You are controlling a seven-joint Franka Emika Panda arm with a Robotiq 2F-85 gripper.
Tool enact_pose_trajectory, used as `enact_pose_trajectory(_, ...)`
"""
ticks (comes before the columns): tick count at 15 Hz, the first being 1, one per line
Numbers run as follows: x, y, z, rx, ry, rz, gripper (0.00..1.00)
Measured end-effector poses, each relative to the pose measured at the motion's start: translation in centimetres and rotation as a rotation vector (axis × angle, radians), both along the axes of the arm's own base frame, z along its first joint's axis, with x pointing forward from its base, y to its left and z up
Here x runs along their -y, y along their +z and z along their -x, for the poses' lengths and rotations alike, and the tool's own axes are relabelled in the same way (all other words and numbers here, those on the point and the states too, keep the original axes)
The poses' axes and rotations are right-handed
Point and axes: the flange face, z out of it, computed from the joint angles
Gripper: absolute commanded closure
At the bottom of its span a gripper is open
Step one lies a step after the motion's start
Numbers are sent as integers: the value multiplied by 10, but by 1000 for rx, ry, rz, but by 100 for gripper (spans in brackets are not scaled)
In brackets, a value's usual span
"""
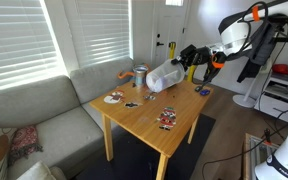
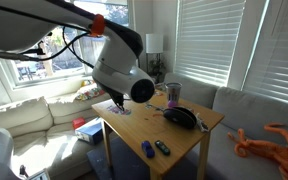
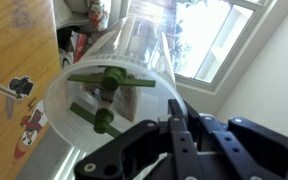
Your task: Empty the plastic cup then set one squishy drink upright on the table
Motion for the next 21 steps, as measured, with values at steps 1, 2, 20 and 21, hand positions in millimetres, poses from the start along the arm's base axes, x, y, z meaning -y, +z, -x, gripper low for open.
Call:
enact_pose_trajectory(1,0,-2,0,7,-6,-46,99)
enact_pose_trajectory(2,0,-5,1,14,-12,-91,99)
enact_pose_trajectory(20,-2,-31,-3,72,-2,-519,99)
enact_pose_trajectory(21,-2,-30,-3,72,-2,-520,99)
